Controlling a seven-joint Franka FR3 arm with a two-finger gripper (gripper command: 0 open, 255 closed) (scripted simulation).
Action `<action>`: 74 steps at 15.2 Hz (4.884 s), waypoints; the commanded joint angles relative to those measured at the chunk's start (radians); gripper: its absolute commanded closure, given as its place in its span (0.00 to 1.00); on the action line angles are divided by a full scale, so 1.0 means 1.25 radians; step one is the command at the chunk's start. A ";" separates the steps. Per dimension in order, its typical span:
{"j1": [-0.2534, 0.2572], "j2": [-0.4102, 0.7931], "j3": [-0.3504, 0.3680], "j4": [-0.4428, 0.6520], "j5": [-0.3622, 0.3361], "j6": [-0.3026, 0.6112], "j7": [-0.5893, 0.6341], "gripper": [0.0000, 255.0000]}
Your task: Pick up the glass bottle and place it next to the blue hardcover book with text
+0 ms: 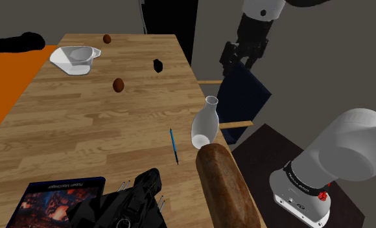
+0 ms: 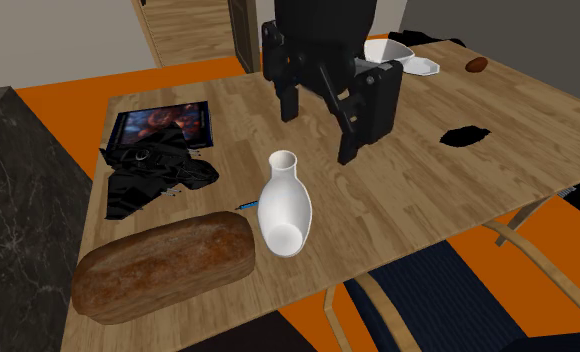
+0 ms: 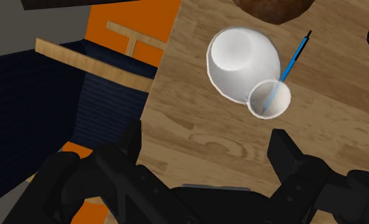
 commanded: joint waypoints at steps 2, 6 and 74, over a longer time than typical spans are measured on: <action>0.007 0.053 0.041 -0.015 0.021 0.051 0.049 0.00; 0.014 0.135 0.093 -0.027 0.043 0.123 0.111 0.00; 0.001 0.176 0.076 0.336 0.020 -0.209 0.149 1.00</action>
